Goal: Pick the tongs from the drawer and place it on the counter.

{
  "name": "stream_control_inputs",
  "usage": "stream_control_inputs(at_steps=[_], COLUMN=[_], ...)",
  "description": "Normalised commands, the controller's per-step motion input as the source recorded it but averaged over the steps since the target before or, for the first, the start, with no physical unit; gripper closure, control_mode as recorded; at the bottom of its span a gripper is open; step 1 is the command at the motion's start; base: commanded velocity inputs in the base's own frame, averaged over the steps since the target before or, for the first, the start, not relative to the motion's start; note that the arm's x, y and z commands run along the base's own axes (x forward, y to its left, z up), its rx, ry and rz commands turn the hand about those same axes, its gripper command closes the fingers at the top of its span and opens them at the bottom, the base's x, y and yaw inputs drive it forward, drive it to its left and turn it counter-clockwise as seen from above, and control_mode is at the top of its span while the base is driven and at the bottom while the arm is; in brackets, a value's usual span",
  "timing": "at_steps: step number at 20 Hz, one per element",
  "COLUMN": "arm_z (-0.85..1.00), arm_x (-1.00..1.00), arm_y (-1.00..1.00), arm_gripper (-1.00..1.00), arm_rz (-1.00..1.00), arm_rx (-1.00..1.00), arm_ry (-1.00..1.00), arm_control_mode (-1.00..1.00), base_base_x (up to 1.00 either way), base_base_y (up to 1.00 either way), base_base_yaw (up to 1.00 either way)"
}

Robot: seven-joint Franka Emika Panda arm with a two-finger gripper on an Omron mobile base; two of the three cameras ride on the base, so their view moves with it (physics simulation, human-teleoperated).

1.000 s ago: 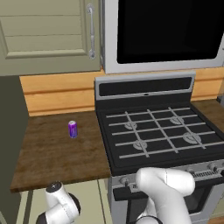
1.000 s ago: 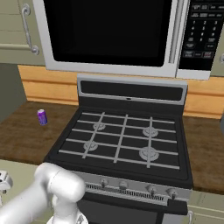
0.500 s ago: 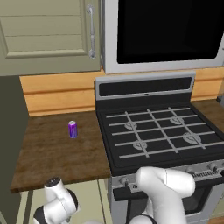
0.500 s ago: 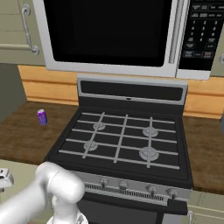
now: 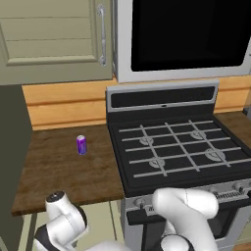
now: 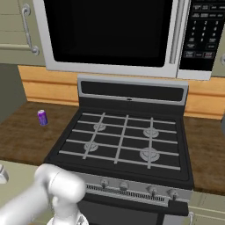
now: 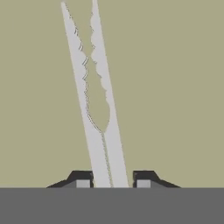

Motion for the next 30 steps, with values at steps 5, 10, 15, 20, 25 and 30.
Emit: stream_control_inputs(at_steps=[5,10,15,20,25,30], arm_z=[0.99,0.92,0.91,0.60,0.36,0.05], arm_x=[-0.57,-0.10,0.60,0.99,1.00,1.00], arm_y=[-0.21,-0.43,-0.61,-0.55,-0.37,-0.02], arm_gripper=[1.00,1.00,1.00,1.00,1.00,1.00], arm_rz=[0.00,0.00,0.00,0.00,0.00,0.00], arm_rx=[0.01,0.03,0.18,0.18,0.13,0.01], arm_ry=[-0.02,-0.11,-0.12,-0.04,0.00,0.00], arm_control_mode=[-1.00,-1.00,-1.00,-1.00,-1.00,-1.00], base_base_x=[0.00,0.00,0.00,0.00,0.00,0.00], base_base_y=[0.00,0.00,0.00,0.00,0.00,0.00], base_base_yaw=[0.00,0.00,0.00,0.00,0.00,0.00])
